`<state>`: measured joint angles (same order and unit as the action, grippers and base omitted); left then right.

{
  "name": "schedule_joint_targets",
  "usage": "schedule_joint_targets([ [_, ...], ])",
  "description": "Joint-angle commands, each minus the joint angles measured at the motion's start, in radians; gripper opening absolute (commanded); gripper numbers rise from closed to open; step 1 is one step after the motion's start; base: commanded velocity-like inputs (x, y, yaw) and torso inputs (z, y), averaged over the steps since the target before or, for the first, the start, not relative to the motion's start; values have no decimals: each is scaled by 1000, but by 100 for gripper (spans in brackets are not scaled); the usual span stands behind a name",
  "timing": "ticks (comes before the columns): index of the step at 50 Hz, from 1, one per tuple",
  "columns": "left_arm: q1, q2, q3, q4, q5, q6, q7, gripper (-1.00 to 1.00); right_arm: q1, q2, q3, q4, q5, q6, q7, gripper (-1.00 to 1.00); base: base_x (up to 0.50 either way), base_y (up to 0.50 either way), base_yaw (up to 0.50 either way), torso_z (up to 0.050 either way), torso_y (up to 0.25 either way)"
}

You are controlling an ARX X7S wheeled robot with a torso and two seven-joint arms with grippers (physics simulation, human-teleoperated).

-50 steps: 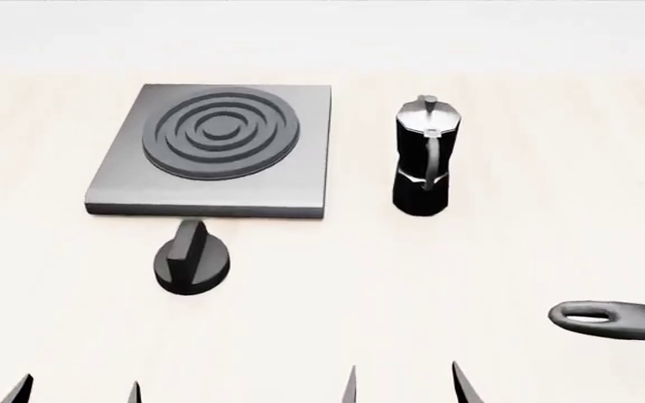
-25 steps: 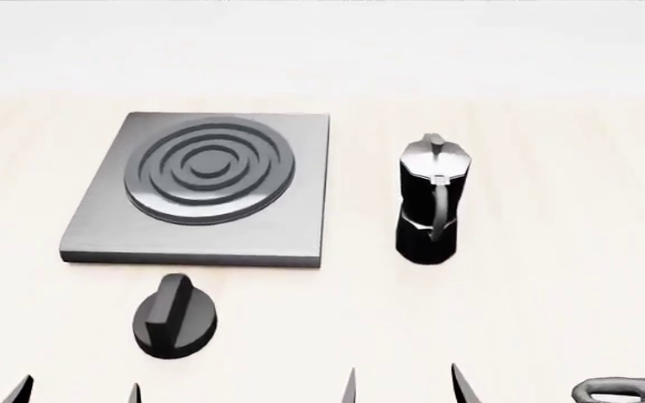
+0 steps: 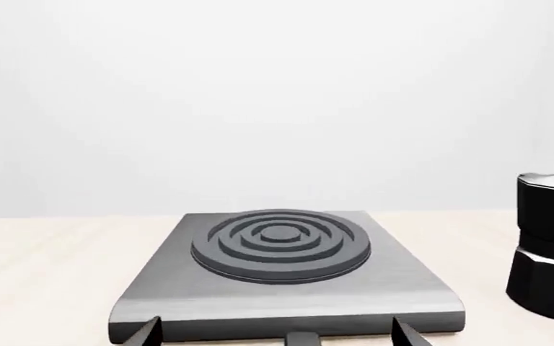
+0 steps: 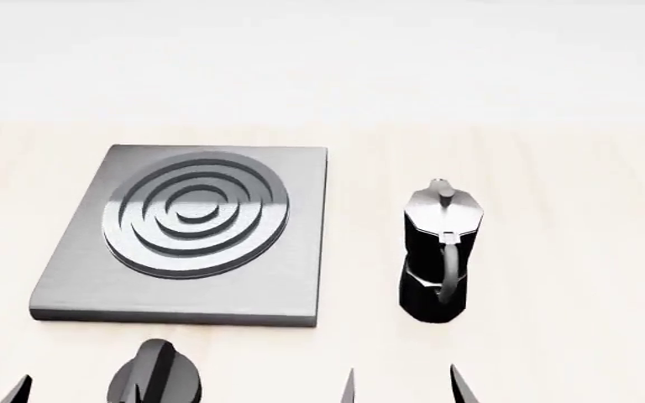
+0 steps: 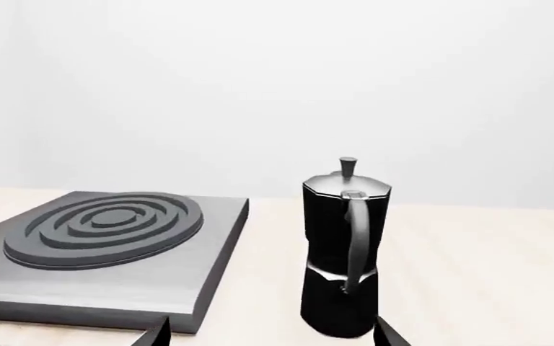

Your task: Put the moka pot on the stove.

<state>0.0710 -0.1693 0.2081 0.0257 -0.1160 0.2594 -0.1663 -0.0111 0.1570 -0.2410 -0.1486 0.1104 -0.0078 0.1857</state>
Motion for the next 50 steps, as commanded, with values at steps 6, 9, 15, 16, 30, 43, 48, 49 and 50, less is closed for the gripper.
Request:
schedule_joint_targets([
  [6, -9, -7, 16, -12, -7, 0, -4, 100, 9, 6, -10, 23, 13, -11, 8, 100, 92, 0, 0, 0, 0],
  [9, -8, -7, 19, -12, -7, 2, -6, 100, 8, 10, -11, 17, 10, -5, 14, 100, 0, 0, 0, 0, 0],
  [15, -6, -11, 22, -9, -10, 3, -10, 100, 5, 14, -14, 18, 9, -5, 21, 100, 0, 0, 0, 0, 0],
  [16, -7, -11, 23, -10, -10, 2, -10, 100, 5, 15, -14, 19, 9, -6, 22, 100, 0, 0, 0, 0, 0],
  [30, 2, -21, 31, 4, -10, 8, -20, 100, -4, 28, -34, -29, -7, 4, 37, 100, 0, 5, 0, 0, 0],
  [43, -1, -27, 38, 3, -15, 8, -27, 100, 0, 32, -40, -26, 4, 1, 42, 100, 0, 70, 0, 0, 0],
  [48, -5, -29, 41, -1, -19, 7, -29, 100, 4, 34, -46, -22, 2, 3, 44, 100, 0, 67, 0, 0, 0],
  [49, -8, -29, 42, -5, -19, 7, -30, 100, 7, 34, -47, -19, 3, 3, 44, 100, 0, 70, 0, 0, 0],
  [50, -9, -30, 42, -6, -20, 8, -30, 100, 7, 34, -48, -18, 3, 3, 45, 100, 0, 66, 0, 0, 0],
])
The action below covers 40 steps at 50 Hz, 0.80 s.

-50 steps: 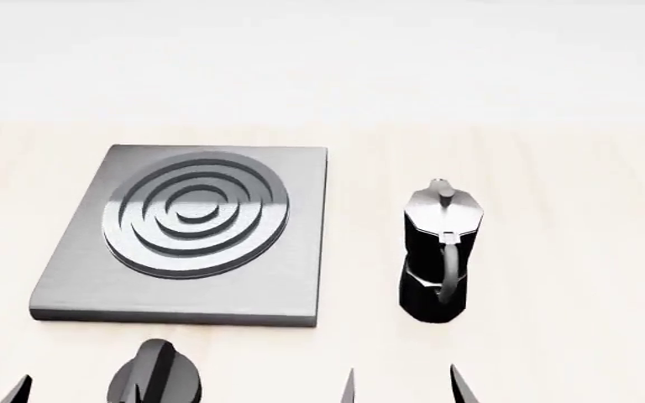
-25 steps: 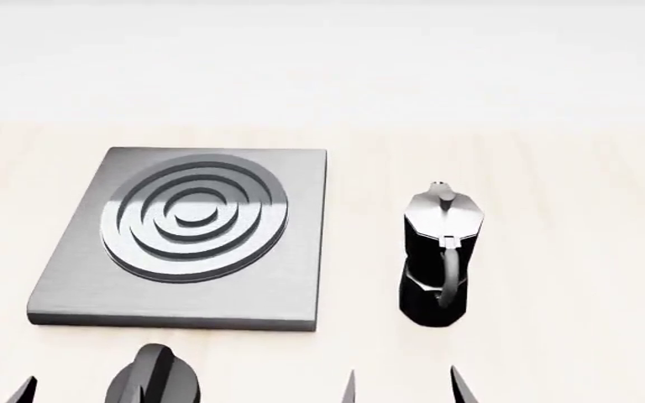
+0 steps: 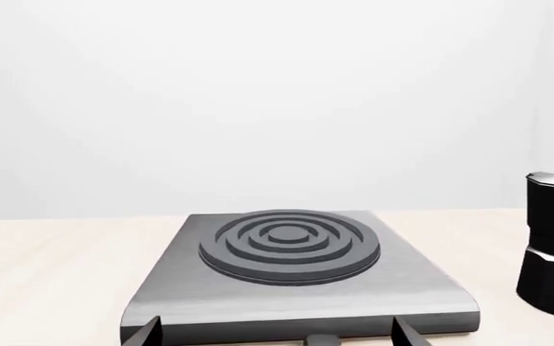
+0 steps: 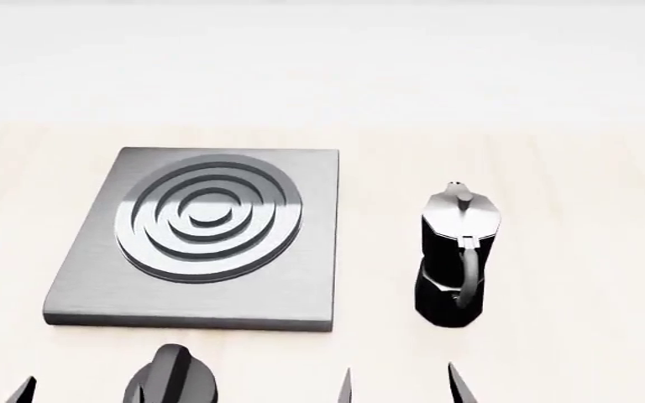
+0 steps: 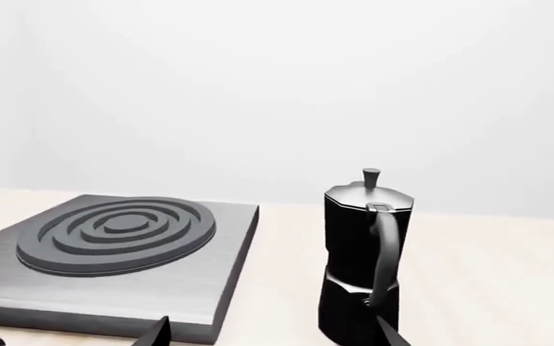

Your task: Put the moka pot on the stove.

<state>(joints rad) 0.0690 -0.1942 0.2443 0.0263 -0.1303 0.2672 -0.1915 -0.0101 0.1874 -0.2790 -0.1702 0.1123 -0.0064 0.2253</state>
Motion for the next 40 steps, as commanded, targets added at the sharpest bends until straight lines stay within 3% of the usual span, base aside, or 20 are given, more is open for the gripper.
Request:
schedule_joint_targets([
  [1, -6, -5, 6, -7, -6, 1, -5, 100, 5, 4, -11, 2, 0, 1, 6, 100, 0, 70, 0, 0, 0],
  [40, -9, -26, 25, -13, -26, 8, -20, 100, 12, 21, -46, -3, -3, 14, 35, 100, 0, 69, 0, 0, 0],
])
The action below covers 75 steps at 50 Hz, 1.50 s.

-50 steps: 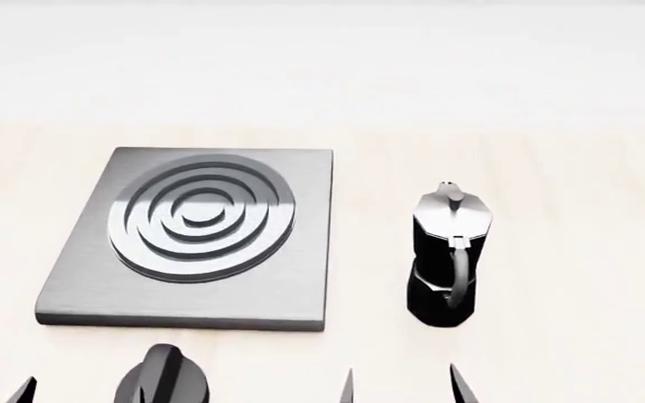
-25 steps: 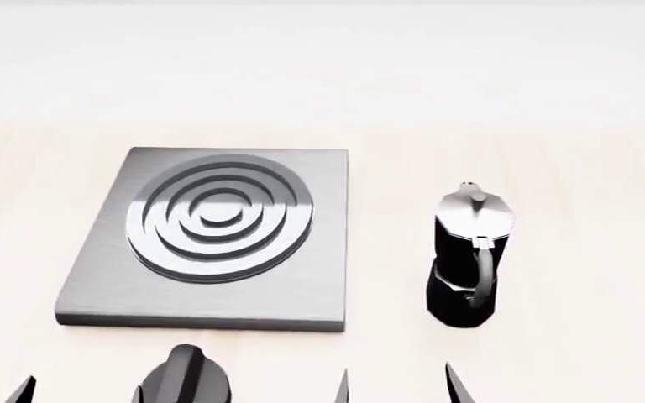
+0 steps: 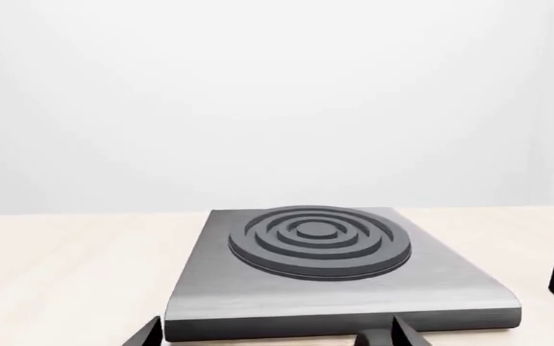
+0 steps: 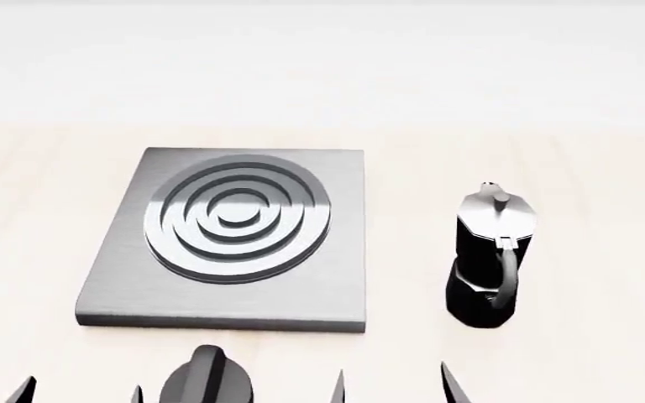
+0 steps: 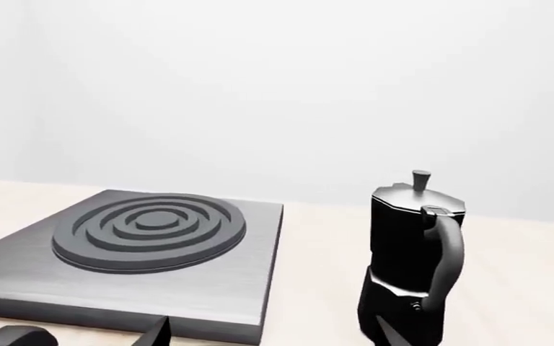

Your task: Put the moka pot on the stove.

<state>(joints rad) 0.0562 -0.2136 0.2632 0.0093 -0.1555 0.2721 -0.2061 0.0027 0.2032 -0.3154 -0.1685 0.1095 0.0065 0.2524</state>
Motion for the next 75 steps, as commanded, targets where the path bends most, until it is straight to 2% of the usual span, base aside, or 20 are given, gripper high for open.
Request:
schedule_joint_targets([
  [1, 3, -6, 7, 3, 0, 3, -7, 100, 0, 6, -10, -5, 2, 1, 8, 100, 0, 66, 0, 0, 0],
  [75, -16, -36, 34, -15, -38, 5, -28, 100, 13, 27, -62, 2, 28, -16, 41, 100, 0, 68, 0, 0, 0],
])
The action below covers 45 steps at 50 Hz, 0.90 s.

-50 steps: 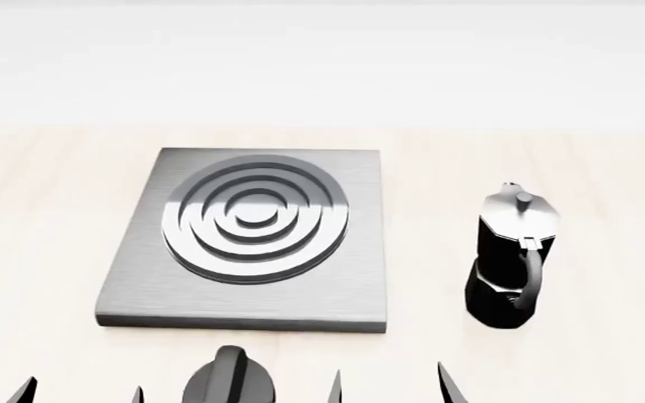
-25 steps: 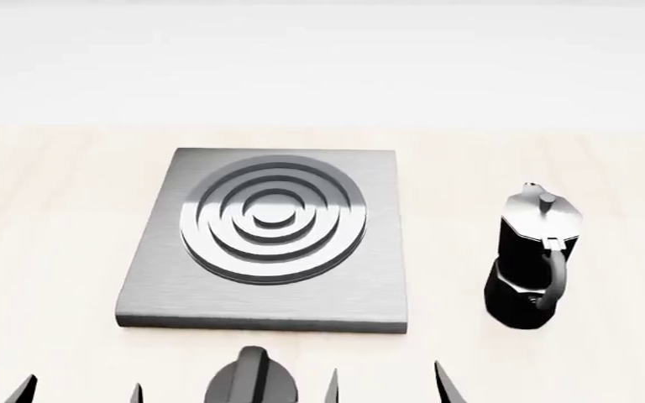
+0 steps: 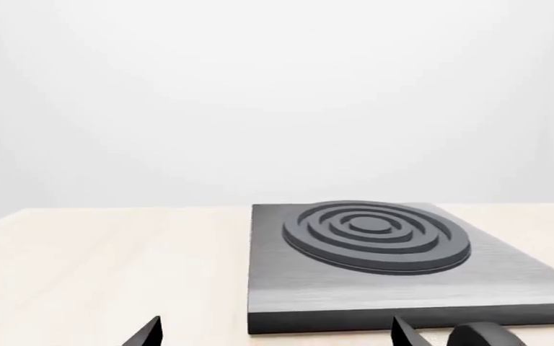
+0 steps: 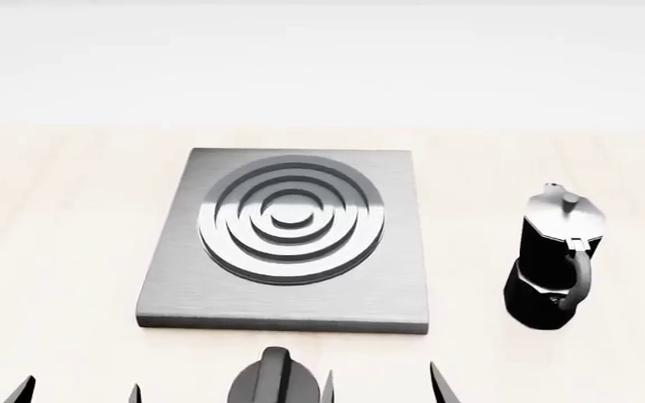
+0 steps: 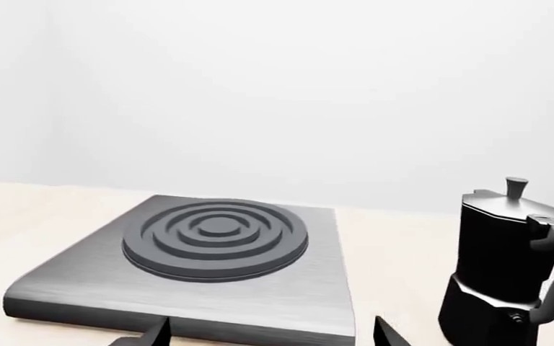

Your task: Put the moka pot on the stove.

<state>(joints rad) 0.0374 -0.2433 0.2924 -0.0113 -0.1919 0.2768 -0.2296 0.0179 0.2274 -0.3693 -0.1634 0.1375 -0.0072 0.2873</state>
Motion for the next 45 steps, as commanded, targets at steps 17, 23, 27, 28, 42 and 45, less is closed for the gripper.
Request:
schedule_joint_targets([
  [17, 1, -12, 13, 7, 1, -4, -11, 100, -6, 7, -15, -3, 6, -13, 17, 100, 0, 68, 0, 0, 0],
  [23, -2, -14, 16, 2, -1, -7, -12, 100, -7, 9, -15, 0, 11, -16, 20, 100, 0, 69, 0, 0, 0],
  [27, -3, -14, 17, -2, 0, -7, -15, 100, -8, 11, -14, 1, 15, -18, 22, 100, 0, 70, 0, 0, 0],
  [28, -3, -15, 18, -2, 0, -6, -15, 100, -8, 11, -15, 1, 16, -18, 23, 100, 0, 70, 0, 0, 0],
  [42, 28, 209, -250, -17, 173, -53, 250, 100, -70, -206, 242, -8, -148, 19, -241, 100, 0, 5, 0, 0, 0],
  [45, 26, 200, -239, -31, 173, -47, 242, 100, -65, -187, 229, -27, -128, 38, -248, 100, 0, 0, 0, 0, 0],
])
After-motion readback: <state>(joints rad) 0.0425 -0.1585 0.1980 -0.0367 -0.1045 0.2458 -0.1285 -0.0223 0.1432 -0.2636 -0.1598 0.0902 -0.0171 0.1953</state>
